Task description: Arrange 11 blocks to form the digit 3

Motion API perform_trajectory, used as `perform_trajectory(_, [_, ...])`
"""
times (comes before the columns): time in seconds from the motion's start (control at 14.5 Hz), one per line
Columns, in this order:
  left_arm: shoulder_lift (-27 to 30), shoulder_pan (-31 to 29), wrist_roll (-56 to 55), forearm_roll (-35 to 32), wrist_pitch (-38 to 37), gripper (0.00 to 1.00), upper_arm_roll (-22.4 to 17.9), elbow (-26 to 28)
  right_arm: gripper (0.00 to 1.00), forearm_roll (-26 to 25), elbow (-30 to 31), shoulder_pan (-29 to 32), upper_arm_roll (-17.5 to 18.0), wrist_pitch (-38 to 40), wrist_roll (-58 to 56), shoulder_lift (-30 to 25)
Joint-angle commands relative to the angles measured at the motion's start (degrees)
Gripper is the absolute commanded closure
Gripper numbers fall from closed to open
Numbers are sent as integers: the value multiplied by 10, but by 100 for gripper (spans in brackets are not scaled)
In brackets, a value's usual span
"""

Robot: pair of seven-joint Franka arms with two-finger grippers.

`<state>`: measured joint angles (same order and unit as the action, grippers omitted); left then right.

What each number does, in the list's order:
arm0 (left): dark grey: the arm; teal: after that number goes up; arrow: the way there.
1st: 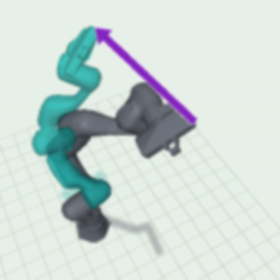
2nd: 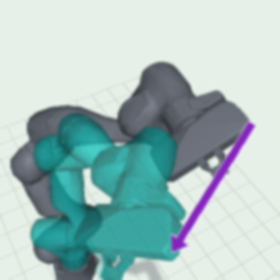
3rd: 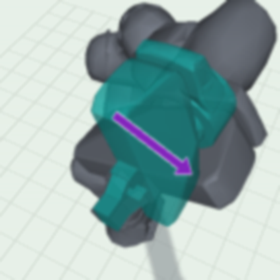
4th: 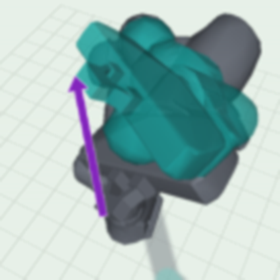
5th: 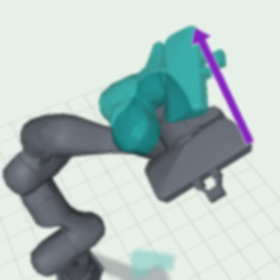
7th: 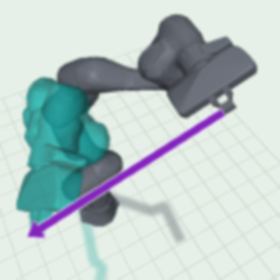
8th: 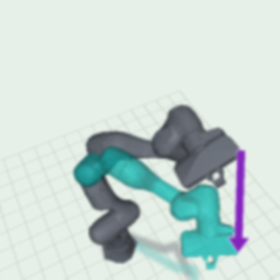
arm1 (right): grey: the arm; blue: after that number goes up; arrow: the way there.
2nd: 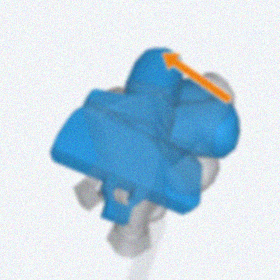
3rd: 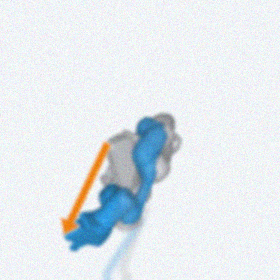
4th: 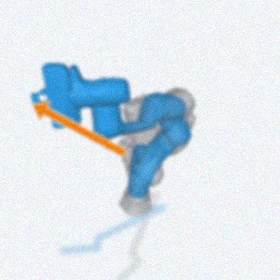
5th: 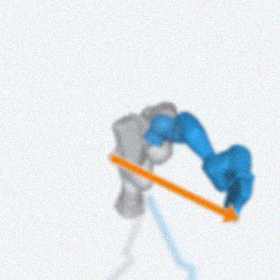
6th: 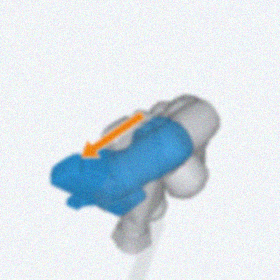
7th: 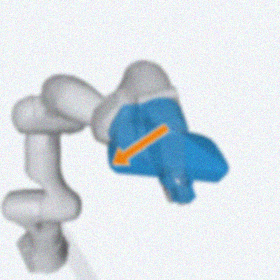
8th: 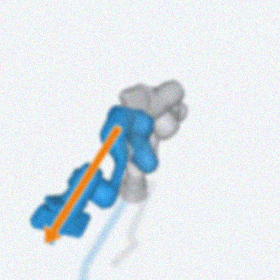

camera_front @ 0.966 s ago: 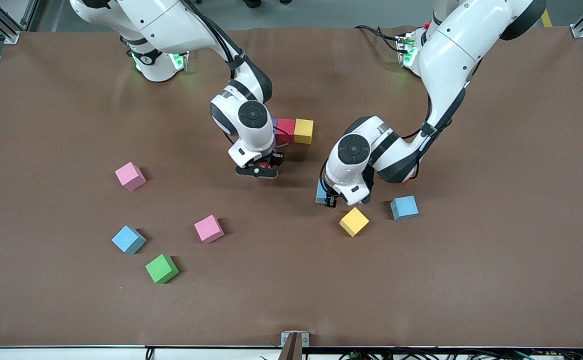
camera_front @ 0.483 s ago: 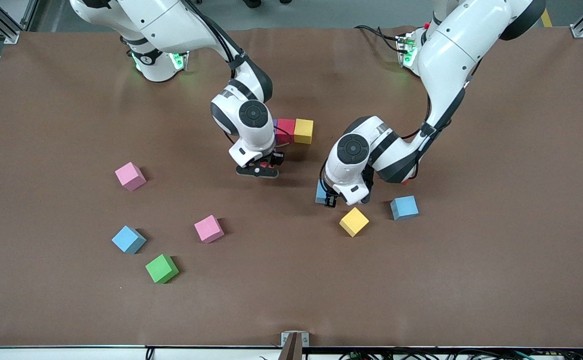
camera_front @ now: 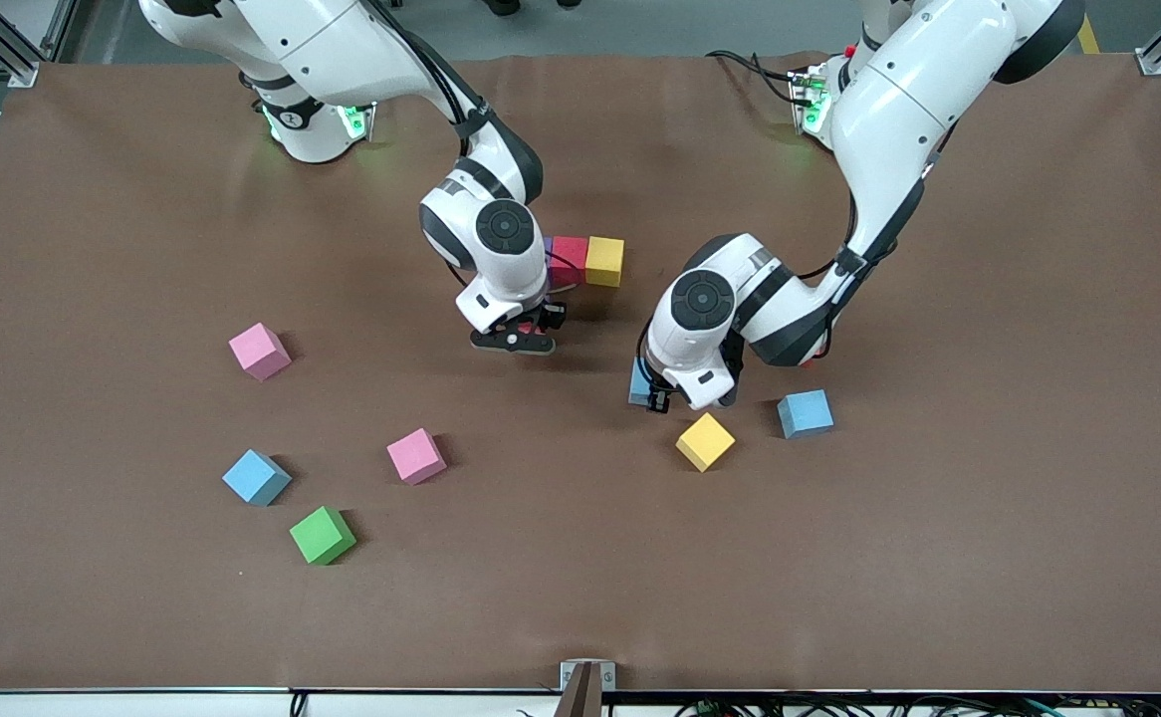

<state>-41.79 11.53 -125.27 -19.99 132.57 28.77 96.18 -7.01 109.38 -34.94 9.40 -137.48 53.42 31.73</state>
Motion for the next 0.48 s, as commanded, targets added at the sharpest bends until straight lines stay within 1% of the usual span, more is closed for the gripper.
perform_trajectory(0.0, [-4,3,-13,-16,3,63,-2,-7,0,-13,-13,-6,-1,8,12,5])
perform_trajectory(0.41, [-4,3,-13,-15,3,63,-2,-8,0,-12,-17,-6,-1,9,13,5])
